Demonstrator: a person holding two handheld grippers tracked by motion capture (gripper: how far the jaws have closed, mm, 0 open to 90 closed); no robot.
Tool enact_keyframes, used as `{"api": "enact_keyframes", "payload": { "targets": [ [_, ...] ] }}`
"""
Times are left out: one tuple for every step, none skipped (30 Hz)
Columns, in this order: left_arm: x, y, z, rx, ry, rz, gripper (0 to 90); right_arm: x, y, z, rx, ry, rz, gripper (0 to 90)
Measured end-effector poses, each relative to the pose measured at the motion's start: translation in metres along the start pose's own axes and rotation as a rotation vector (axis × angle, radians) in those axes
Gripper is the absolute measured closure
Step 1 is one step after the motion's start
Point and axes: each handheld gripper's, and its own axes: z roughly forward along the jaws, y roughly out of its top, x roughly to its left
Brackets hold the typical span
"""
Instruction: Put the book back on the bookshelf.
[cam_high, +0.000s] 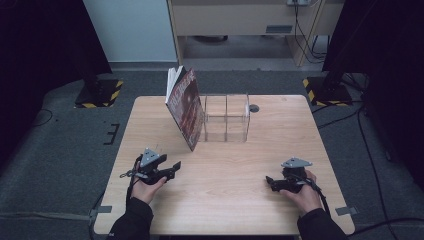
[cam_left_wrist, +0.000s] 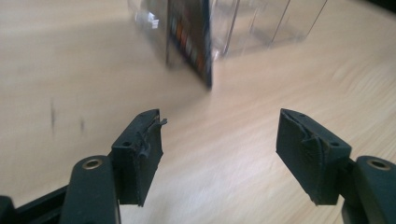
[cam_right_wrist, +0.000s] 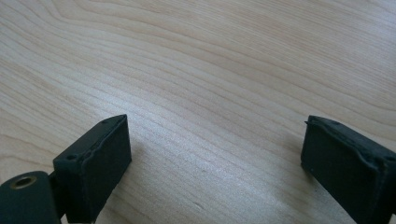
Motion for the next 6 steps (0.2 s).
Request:
{"api": "enact_keyframes", "payload": {
  "targets": [
    [0.002,-0.004,0.001,0.025,0.011,0.010,30.6,0.000,0.000,0.000,-0.003,-0.001,-0.002,8.8],
    [0.004,-0.007,0.003,0.048,0.023,0.024,30.5,0.001,0.000,0.000,0.001,0.003,-0.003,8.8],
    [0.006,-0.009,0.005,0.063,0.032,0.025,30.3,0.001,-0.001,-0.001,-0.001,0.002,-0.005,8.7],
    [0.008,-0.011,0.007,0.076,0.038,0.028,29.6,0.002,-0.001,-0.001,-0.001,0.004,-0.005,8.6],
    [0.010,-0.012,0.009,0.093,0.044,0.035,28.5,0.002,-0.001,-0.001,0.002,0.009,-0.009,8.6],
    [0.012,-0.014,0.011,0.104,0.050,0.032,27.9,0.002,-0.001,-0.002,0.005,0.014,-0.012,9.2]
  ]
}}
